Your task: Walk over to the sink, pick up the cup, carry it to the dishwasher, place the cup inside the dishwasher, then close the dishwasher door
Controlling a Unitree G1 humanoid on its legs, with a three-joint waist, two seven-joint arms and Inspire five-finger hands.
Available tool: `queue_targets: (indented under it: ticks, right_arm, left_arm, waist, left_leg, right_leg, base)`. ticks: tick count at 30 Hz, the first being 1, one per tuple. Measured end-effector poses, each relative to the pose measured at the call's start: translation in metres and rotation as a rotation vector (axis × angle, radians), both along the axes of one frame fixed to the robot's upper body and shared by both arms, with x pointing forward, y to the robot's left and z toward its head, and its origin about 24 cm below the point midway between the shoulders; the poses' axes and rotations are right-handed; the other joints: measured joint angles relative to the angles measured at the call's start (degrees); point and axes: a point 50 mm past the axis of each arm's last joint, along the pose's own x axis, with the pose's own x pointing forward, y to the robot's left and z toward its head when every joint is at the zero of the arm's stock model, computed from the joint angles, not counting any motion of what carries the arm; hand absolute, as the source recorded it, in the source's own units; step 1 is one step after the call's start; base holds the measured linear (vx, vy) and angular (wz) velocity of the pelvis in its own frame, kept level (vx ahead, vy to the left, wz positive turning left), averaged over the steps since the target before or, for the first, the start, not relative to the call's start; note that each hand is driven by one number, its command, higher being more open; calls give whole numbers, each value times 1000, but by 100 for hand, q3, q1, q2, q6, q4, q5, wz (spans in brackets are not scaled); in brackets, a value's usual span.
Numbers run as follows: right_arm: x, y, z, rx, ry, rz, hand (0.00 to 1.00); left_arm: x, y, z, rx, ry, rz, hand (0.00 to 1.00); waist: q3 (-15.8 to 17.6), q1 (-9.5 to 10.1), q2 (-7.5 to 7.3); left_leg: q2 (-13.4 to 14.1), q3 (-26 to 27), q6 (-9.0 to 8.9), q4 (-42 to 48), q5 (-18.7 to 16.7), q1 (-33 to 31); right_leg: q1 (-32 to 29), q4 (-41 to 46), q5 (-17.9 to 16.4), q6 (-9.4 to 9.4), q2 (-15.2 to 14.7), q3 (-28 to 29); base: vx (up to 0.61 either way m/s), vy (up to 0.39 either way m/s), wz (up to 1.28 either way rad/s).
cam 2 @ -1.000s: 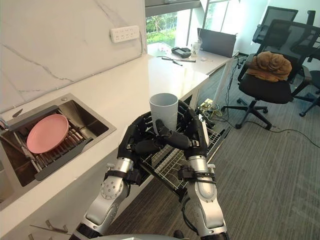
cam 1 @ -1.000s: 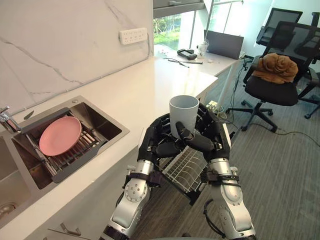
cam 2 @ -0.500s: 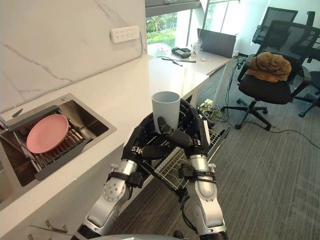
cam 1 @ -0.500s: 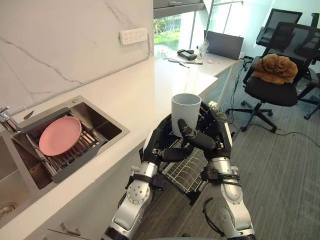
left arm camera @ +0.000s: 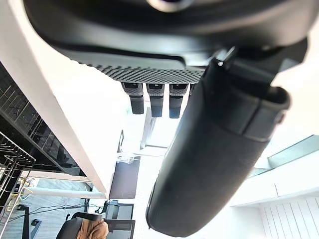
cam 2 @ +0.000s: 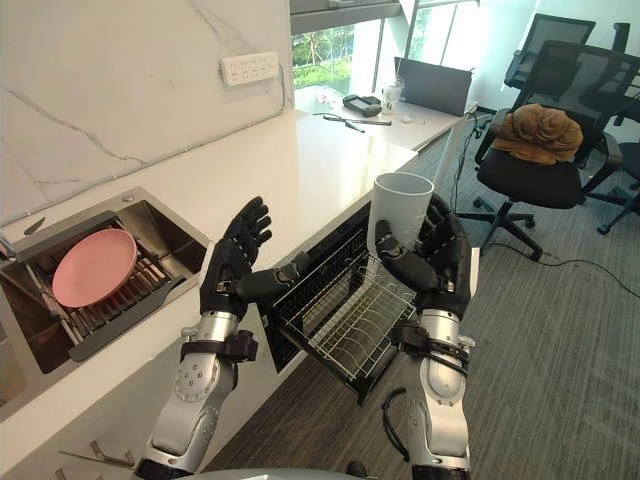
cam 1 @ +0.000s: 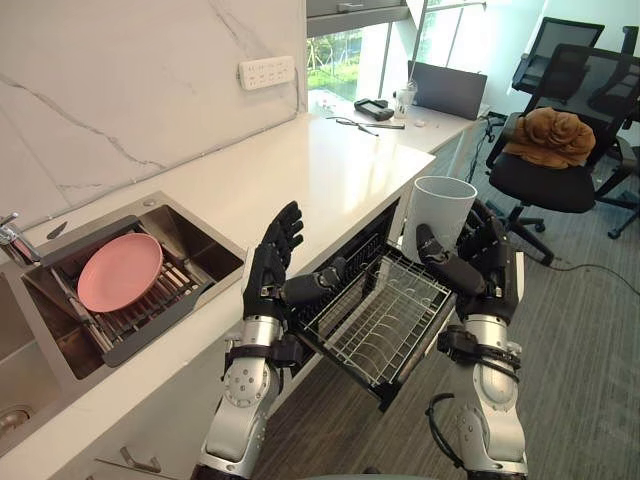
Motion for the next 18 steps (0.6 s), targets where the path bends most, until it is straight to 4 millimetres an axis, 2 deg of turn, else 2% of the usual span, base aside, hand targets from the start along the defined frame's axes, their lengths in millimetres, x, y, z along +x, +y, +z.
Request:
queue_targets:
  ticks: [5, 10, 13, 15, 18]
  right_arm:
    - [-4, -4, -4, -28, 26, -17, 30]
    - [-14, -10, -22, -61, 127, -23, 30]
    - [-17, -14, -35, -77, 194, -23, 30]
    - [-23, -18, -44, -87, 241, -20, 30]
    - [-26, -22, -48, -102, 263, -15, 30]
  left_arm:
    - [-5, -3, -6, -34, 28, -59, 90]
    - [-12, -9, -18, -1, 66, -163, 90]
    - [-18, -10, -35, 32, 132, -227, 90]
    - [-27, -10, -55, 48, 221, -263, 90]
    - [-34, -5, -75, 82, 317, -254, 90]
  waist:
    - [4, -5, 3]
    - [13, -12, 5]
    - [34, -36, 15]
    - [41, -37, 21]
    - [85, -37, 24]
  left_leg:
    - [1, 3, -3, -6, -2, -3]
    - [2, 8, -11, -10, -7, -6]
    - [2, 15, -15, -10, -9, -14]
    - [9, 13, -20, -11, -11, -53]
    - [13, 7, -21, -18, -11, -57]
  right_leg:
    - [-9, 0, -3, -2, 2, 0]
    - [-21, -2, -9, -7, 2, -1]
    - [-35, -5, -12, -9, 3, 3]
    - [-81, -15, -18, -17, 11, 3]
    - [-91, -18, -19, -18, 19, 1]
  base:
    - [0, 0, 0]
    - [0, 0, 0]
    - [0, 0, 0]
    - [0, 0, 0]
    - [0, 0, 0]
